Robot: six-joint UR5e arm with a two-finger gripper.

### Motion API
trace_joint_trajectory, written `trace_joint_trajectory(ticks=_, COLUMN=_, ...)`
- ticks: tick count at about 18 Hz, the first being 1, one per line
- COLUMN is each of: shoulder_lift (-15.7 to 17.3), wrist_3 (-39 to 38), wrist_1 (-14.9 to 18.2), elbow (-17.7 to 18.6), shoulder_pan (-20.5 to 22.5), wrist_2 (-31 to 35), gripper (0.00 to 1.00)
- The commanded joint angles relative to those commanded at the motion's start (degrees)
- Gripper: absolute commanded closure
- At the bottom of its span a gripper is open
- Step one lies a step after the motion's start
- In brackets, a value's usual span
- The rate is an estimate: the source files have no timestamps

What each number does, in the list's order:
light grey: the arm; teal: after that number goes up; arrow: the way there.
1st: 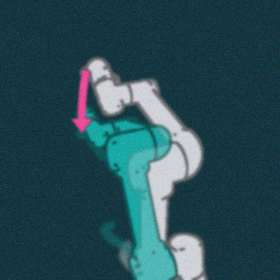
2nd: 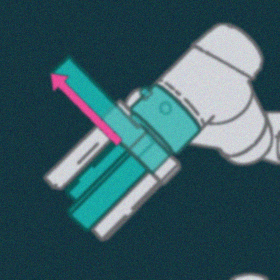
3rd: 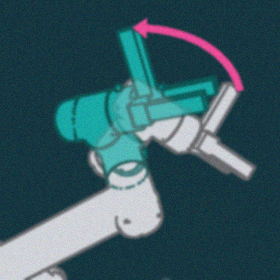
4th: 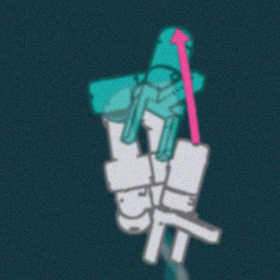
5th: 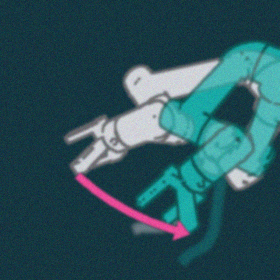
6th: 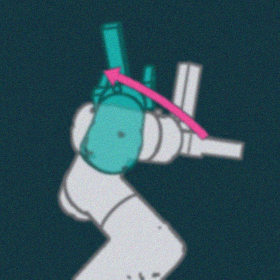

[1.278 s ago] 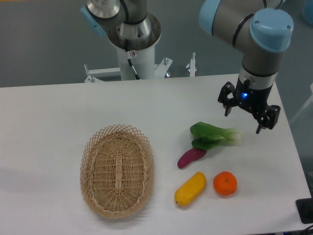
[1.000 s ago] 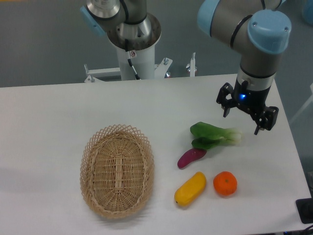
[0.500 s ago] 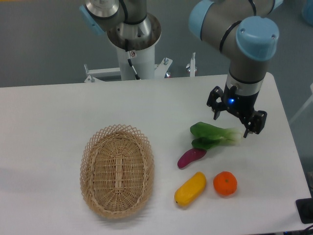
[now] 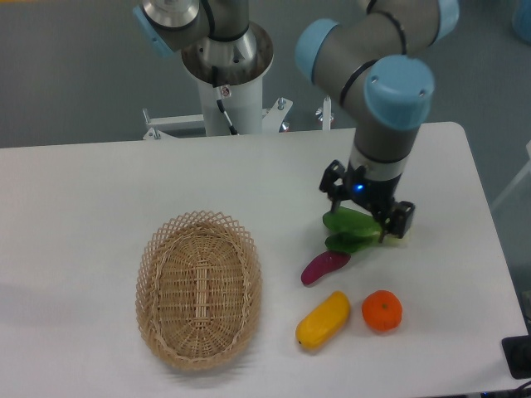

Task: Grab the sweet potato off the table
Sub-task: 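Move the open gripper down and toward the purple sweet potato, then lower the gripper around the purple sweet potato and close it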

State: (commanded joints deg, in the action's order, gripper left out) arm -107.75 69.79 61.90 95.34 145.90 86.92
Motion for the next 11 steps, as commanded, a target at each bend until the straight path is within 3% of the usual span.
trace_joint_trajectory(ticks=2, shoulder_lift=-0.61, wrist_3=-0.18, wrist_1=-3.96, elbow=3.00, shoulder_pan=-0.09, wrist_2=0.00, gripper=0.00)
trace_joint_trajectory(ticks=6, shoulder_lift=-3.68, wrist_3=-0.53, wrist_1=-4.68, elbow=3.54, shoulder_pan=-1.76, wrist_2=0.79, gripper=0.00)
trace_joint_trajectory(ticks=8, shoulder_lift=-4.91, wrist_3=-0.27, wrist_1=-5.38, elbow=3.45, shoulder_pan=-2.02, wrist_2=4.64, gripper=0.00)
trace_joint_trajectory(ticks=11, shoulder_lift=-6.76, wrist_3=0.00, wrist_1=-9.50, elbow=3.71, shoulder_pan=-2.29, wrist_2=5.98, gripper=0.00)
